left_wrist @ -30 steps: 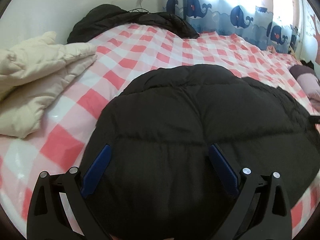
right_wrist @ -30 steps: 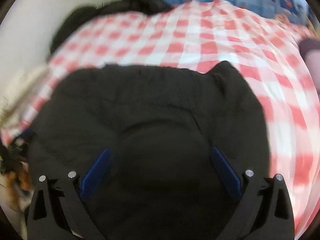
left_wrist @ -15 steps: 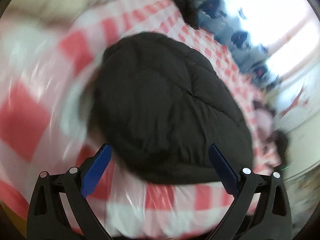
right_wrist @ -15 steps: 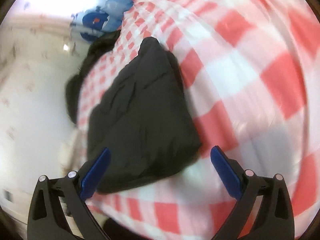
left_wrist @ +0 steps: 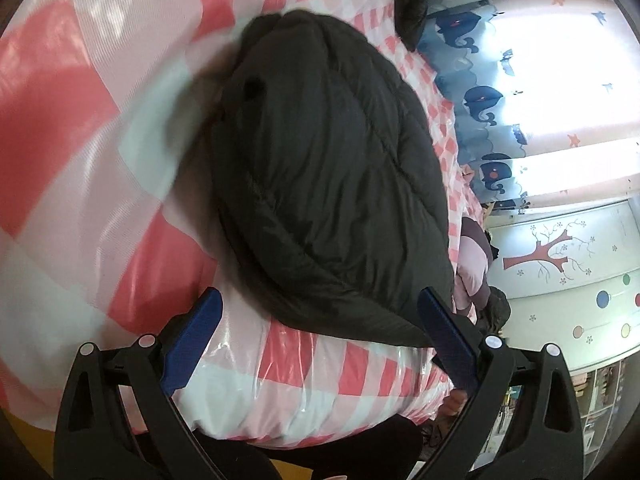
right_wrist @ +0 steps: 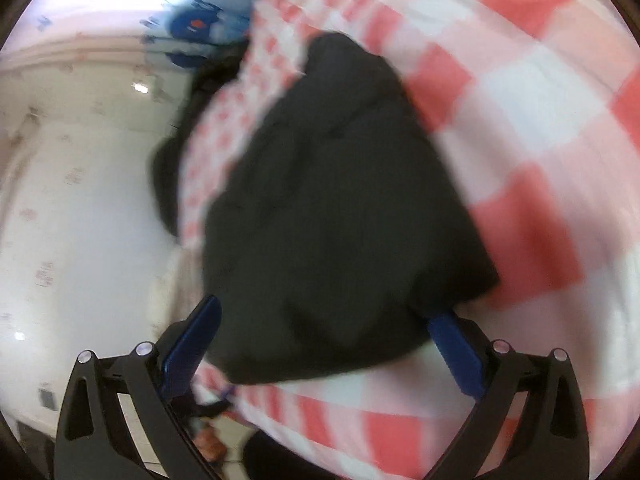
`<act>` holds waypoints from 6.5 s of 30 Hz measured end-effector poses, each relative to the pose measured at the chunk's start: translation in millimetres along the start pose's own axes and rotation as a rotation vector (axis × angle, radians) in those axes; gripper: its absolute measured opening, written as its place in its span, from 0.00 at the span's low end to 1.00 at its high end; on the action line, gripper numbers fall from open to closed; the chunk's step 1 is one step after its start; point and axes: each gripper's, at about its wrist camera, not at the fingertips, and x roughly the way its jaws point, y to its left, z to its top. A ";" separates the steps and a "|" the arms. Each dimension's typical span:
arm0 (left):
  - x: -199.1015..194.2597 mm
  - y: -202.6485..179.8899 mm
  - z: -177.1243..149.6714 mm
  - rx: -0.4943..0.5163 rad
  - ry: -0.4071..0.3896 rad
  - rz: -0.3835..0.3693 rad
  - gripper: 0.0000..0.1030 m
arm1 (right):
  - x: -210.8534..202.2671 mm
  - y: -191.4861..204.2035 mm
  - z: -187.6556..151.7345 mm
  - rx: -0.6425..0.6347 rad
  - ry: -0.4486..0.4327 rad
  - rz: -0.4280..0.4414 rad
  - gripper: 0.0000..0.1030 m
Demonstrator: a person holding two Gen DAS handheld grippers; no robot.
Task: Fold large clothes
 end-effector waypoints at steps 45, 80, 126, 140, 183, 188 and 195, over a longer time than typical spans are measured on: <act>57.2 -93.1 23.5 0.030 0.034 -0.062 0.11 | -27.7 35.9 7.3 -0.159 -0.142 0.103 0.20; 70.0 -74.1 -46.3 -0.026 -0.007 0.058 0.80 | -74.6 75.8 -57.7 -0.498 -0.273 -0.440 0.85; 78.0 -79.3 -54.4 -0.045 -0.084 0.004 0.82 | 57.8 109.3 -144.6 -0.799 0.032 -0.530 0.94; 82.9 -67.5 -38.4 -0.119 -0.071 -0.071 0.82 | 164.9 123.0 -4.9 -0.668 0.059 -0.682 0.94; 136.6 -349.4 -192.6 0.905 -0.169 0.106 0.22 | -12.8 67.8 -74.8 -0.533 -0.018 0.033 0.95; 214.0 -377.5 -242.4 1.074 -0.018 0.122 0.22 | -95.0 7.7 -17.5 -0.243 -0.151 0.284 0.95; 291.6 -371.4 -310.1 1.309 0.161 0.188 0.22 | -166.3 15.9 25.8 -0.289 -0.291 0.153 0.95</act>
